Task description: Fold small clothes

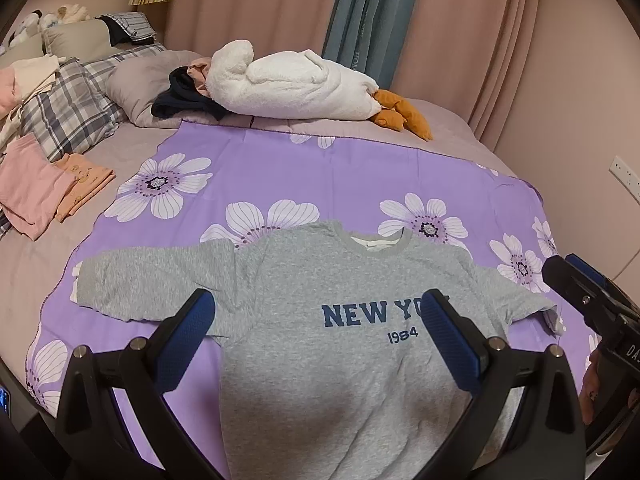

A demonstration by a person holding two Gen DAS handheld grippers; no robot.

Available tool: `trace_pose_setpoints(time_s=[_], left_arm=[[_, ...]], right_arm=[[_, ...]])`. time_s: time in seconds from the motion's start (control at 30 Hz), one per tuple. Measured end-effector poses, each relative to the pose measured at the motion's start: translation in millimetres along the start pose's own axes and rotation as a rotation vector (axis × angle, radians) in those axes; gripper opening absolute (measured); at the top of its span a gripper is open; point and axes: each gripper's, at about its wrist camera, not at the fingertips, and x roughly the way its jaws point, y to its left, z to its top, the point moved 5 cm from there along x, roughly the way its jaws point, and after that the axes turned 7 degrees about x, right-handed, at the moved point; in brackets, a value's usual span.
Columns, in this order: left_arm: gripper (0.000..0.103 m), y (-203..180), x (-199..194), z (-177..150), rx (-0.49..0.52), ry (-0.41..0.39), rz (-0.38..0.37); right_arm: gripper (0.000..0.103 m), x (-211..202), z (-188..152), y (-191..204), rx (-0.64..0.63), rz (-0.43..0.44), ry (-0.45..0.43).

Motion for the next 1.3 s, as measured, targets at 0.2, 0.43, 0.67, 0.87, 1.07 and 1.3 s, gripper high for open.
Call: trace_pose_setpoints(time_s=[0.2, 0.43, 0.67, 0.87, 1.07, 1.3], left_arm=[[0.103, 1.6, -1.1, -2.3, -0.001, 0.001, -0.005], [0.103, -2.7, -5.7, 3.2, -0.023, -0.002, -0.017], [0.103, -5.7, -14.0, 2.2, -0.008, -0.022, -0.015], [0.103, -1.7, -15.7, 0.8, -0.019, -0.028, -0.023], [0.103, 0.0, -18.1, 3.2, -0.021, -0.038, -0.043], [0.103, 12.4, -14.2, 6.3, -0.065, -0.034, -0.024]], right_arm=[[0.102, -0.8, 1.0, -0.6, 0.001, -0.003, -0.007], [0.102, -2.0, 2.1, -0.4, 0.005, 0.011, -0.009], [0.102, -5.3, 2.7, 1.4, 0.005, 0.024, -0.015], [0.102, -10.7, 6.3, 5.1, 0.013, 0.026, -0.032], [0.102, -13.2, 7.7, 13.5, -0.016, 0.016, -0.034], [0.102, -6.3, 8.4, 16.4, -0.028, 0.026, -0.031]])
